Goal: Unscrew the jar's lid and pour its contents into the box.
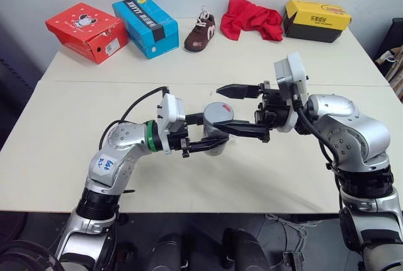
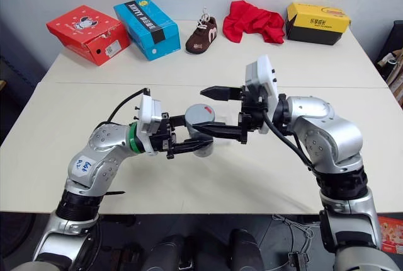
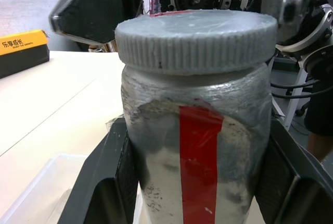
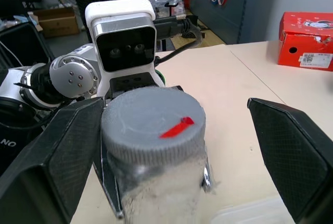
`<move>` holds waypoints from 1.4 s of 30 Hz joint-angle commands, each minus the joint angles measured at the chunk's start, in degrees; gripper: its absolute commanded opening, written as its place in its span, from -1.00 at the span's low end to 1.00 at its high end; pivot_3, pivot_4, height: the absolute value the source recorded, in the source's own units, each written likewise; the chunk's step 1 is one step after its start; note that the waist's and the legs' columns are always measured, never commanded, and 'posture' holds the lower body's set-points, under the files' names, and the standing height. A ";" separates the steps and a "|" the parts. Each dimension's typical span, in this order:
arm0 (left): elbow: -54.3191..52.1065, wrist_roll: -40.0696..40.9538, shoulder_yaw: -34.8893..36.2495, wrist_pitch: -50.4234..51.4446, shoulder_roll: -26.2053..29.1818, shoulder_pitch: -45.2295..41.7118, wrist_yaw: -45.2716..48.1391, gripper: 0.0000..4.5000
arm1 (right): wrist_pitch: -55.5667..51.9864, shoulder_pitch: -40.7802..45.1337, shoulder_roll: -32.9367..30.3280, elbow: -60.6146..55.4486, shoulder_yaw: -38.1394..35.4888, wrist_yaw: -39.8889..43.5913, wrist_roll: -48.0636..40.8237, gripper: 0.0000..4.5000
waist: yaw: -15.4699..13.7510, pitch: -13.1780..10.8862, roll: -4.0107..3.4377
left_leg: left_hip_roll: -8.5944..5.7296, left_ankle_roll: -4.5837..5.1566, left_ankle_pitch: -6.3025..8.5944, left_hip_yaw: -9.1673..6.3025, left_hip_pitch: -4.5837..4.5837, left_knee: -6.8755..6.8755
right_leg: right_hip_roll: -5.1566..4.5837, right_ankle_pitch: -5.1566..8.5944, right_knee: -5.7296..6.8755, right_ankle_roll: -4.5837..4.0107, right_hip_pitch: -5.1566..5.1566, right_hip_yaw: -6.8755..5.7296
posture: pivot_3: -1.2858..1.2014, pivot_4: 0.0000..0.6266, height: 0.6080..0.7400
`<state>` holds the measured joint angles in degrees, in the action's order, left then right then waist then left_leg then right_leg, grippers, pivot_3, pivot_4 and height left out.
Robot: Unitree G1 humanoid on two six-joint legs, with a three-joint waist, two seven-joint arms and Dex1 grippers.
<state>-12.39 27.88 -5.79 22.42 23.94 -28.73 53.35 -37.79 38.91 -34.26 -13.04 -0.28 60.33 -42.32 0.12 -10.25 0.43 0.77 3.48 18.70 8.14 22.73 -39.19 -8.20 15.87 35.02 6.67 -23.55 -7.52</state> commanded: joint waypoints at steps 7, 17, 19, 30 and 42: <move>-2.15 0.94 0.76 -1.13 0.47 -0.21 1.03 0.05 | 1.46 -2.67 -3.25 0.57 -5.82 0.09 -0.79 0.99 | -0.05 0.00 0.00 | -0.01 0.00 0.00 -0.01 -0.01 0.00 | -0.02 0.00 -0.01 0.00 0.03 -0.02 | 0.03 -0.52 1.00; -1.79 0.69 0.21 -0.29 -0.65 -0.60 0.18 0.05 | -2.96 3.90 4.20 -6.53 1.35 -7.28 -1.88 0.99 | 0.10 0.00 -0.01 | 0.07 -0.08 -0.04 -0.01 -0.03 0.00 | -0.02 0.00 0.03 0.00 0.01 0.00 | 0.03 -0.52 1.00; -1.88 0.62 0.11 -0.21 -0.84 -0.61 0.10 0.05 | -2.86 4.57 4.74 -6.38 2.57 -8.22 -0.85 0.99 | -0.20 0.00 -0.01 | 0.00 -0.04 -0.06 -0.03 -0.02 0.00 | -0.05 0.00 0.04 0.00 0.02 -0.02 | 0.03 -0.52 1.00; -1.87 0.50 0.09 -0.44 -1.17 -0.43 -0.30 0.05 | 0.16 4.08 4.68 -3.77 5.19 -7.06 4.80 0.99 | 0.06 0.00 -0.01 | -0.09 0.04 -0.03 -0.03 0.00 0.00 | -0.08 -0.03 0.01 0.06 0.02 -0.04 | 0.03 -0.52 1.00; -2.79 0.64 -0.27 -0.64 -1.09 0.36 -0.43 0.05 | 3.92 5.95 4.33 3.73 4.25 -5.63 7.94 0.99 | 0.07 0.00 -0.01 | -0.09 0.05 -0.04 -0.02 0.00 0.00 | -0.08 -0.03 0.02 0.06 0.02 -0.04 | 0.03 -0.52 1.00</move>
<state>-12.35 27.44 -5.66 23.05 23.04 -28.57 51.37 -34.93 43.90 -29.13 -11.80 6.52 55.76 -35.96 0.18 -10.25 0.42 0.68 3.53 18.66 8.11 22.74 -39.18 -8.28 15.84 35.04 6.73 -23.53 -7.55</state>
